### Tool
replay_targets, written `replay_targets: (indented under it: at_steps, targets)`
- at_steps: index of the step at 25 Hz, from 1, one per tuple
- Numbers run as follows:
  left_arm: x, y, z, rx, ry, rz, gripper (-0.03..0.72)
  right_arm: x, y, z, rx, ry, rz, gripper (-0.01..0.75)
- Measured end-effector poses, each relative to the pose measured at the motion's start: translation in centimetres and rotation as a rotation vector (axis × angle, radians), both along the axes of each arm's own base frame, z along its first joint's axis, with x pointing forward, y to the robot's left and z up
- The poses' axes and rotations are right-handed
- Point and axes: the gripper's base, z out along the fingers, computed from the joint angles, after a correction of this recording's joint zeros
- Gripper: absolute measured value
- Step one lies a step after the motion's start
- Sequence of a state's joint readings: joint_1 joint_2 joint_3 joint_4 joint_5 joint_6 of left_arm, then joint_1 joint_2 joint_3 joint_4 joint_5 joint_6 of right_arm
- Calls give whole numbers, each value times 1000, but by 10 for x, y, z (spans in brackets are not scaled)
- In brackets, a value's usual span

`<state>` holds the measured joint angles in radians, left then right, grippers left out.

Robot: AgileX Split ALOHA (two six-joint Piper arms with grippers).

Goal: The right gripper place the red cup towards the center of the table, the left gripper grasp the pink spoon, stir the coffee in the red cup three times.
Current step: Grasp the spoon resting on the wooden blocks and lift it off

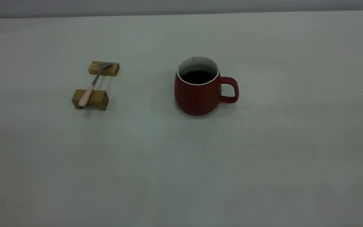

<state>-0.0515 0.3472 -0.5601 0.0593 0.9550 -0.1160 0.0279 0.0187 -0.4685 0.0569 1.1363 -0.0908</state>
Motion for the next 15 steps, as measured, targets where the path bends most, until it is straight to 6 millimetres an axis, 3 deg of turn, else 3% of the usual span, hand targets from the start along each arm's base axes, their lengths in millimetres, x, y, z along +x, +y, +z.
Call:
replay_targets:
  at_steps: [4, 8, 15]
  targets:
    - [59, -4, -1, 4, 65, -11, 526, 0, 0, 0, 0, 0, 0, 587]
    - [116, -9, -19, -27, 109, -9, 636, 0, 0, 0, 0, 0, 0, 587]
    - [196, -25, -63, -82, 276, -22, 662, 0, 0, 0, 0, 0, 0, 587]
